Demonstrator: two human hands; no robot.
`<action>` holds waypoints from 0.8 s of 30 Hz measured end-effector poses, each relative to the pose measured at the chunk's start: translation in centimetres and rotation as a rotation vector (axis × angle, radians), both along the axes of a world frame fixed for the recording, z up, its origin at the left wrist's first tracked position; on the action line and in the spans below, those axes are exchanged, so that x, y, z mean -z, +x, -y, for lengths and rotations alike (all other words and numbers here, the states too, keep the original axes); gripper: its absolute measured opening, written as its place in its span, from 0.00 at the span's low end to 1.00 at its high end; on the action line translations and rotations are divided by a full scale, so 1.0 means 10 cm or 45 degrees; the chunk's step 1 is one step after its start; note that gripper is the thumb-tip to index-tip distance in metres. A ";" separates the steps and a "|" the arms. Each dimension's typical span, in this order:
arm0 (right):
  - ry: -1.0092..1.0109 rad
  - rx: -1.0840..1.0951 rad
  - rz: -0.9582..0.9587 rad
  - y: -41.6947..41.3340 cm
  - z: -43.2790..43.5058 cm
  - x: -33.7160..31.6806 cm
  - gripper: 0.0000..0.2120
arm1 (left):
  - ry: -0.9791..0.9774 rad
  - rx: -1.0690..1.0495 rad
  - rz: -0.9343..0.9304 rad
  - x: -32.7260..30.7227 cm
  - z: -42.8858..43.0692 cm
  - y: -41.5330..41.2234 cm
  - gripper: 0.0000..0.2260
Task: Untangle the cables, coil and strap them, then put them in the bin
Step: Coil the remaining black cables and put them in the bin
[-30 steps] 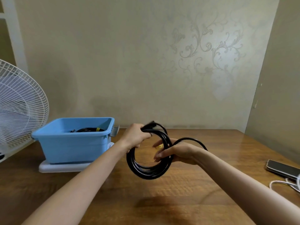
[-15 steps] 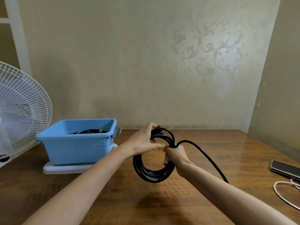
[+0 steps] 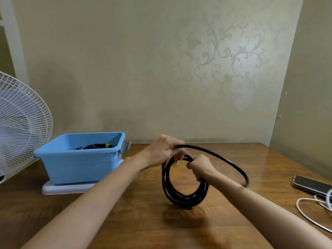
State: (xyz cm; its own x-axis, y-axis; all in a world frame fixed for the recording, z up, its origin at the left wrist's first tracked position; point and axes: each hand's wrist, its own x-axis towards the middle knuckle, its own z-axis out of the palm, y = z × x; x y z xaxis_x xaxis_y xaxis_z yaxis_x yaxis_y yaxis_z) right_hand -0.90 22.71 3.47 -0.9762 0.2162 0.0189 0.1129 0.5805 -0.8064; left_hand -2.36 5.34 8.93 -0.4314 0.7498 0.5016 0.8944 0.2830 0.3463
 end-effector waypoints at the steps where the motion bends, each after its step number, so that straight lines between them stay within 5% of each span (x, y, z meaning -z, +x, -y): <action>1: -0.059 0.023 0.058 -0.01 -0.07 0.02 0.03 | -0.084 -0.059 -0.003 0.03 0.08 -0.08 0.11; 4: -0.219 0.065 0.087 -0.01 -0.18 0.07 0.02 | -0.378 -0.148 -0.079 0.15 0.18 -0.14 0.08; 7: -0.457 0.122 0.051 -0.04 -0.24 0.07 0.04 | -0.671 -0.180 -0.437 0.31 0.16 -0.20 0.19; 10: -0.572 0.118 0.036 -0.05 -0.25 0.07 0.06 | -0.291 0.057 -0.083 0.35 0.19 -0.20 0.18; 15: -0.796 0.152 -0.027 -0.03 -0.26 0.09 0.09 | 0.212 0.166 0.858 0.13 0.35 -0.04 0.20; 19: -0.713 0.258 -0.170 -0.06 -0.30 0.00 0.07 | 0.519 0.030 1.092 0.16 0.28 -0.04 0.18; 22: -0.720 0.197 -0.232 -0.04 -0.18 -0.09 0.08 | 0.261 -0.349 0.897 0.30 0.01 0.03 0.47; 24: -0.845 0.084 -0.275 0.00 -0.08 -0.13 0.08 | 0.336 -0.460 0.907 0.41 -0.09 0.04 0.46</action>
State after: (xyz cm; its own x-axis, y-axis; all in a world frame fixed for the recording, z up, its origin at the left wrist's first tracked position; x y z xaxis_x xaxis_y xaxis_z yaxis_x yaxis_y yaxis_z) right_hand -0.91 23.53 4.75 -0.9497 0.3082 0.0548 -0.0720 -0.0447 -0.9964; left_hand -2.00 6.24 4.81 -0.9024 0.4009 0.1578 0.3069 0.3410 0.8886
